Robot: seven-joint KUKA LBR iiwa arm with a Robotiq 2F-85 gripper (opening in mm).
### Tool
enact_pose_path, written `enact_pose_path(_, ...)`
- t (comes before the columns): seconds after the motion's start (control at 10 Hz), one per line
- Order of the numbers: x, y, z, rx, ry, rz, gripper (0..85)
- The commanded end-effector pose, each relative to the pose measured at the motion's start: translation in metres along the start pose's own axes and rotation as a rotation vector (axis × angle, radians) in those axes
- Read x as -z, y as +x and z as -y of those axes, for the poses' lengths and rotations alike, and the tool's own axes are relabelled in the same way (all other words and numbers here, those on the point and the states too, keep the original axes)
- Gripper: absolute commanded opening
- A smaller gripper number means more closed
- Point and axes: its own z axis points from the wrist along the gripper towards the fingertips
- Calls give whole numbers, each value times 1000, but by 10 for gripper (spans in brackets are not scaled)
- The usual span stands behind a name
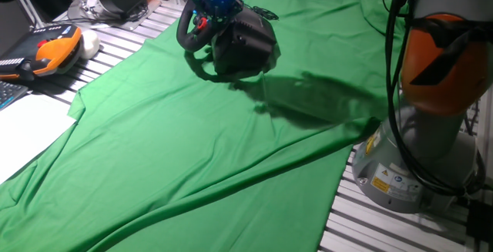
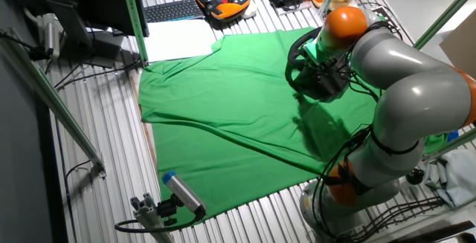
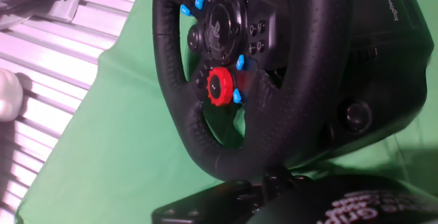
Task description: Rotate the steering wheel 90 degrees clockwise
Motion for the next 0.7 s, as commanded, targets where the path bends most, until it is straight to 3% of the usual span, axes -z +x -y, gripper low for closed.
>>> enact_pose_path(0.0,3,0,0,-11,6,1,170)
enact_pose_path(0.2,8,-1,1,-43,3,25,510)
enact_pose_path(0.3,8,-3,3,-52,-4,41,510)
enact_pose_path(0.6,12,-9,9,-47,-11,29,510)
